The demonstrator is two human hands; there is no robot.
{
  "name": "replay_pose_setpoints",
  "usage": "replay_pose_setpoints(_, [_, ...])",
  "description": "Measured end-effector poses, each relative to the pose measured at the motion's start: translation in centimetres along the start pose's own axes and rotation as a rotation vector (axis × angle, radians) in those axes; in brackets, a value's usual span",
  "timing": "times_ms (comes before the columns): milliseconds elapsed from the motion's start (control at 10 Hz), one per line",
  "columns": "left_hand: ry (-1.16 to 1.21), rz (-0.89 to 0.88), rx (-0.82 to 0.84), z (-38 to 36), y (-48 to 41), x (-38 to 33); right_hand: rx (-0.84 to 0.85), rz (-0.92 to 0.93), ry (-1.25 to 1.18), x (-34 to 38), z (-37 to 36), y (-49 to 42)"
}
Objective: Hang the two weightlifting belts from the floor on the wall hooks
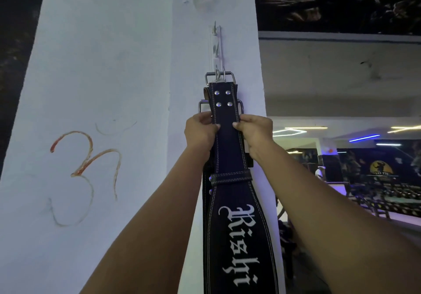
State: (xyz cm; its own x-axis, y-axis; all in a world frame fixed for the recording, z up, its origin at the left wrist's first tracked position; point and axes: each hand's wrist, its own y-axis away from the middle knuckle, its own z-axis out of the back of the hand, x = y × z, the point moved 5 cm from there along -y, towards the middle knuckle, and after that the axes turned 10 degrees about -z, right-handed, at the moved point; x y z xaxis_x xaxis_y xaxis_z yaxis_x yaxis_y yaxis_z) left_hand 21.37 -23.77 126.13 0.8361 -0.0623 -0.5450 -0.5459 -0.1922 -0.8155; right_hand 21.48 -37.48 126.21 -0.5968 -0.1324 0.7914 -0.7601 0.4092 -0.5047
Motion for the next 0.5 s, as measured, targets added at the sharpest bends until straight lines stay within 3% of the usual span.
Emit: replay_pose_setpoints(500, [-0.097,0.156,0.039,2.6,15.6,-2.5,0.079,-0.188,0.076,-2.5,7.3,14.0])
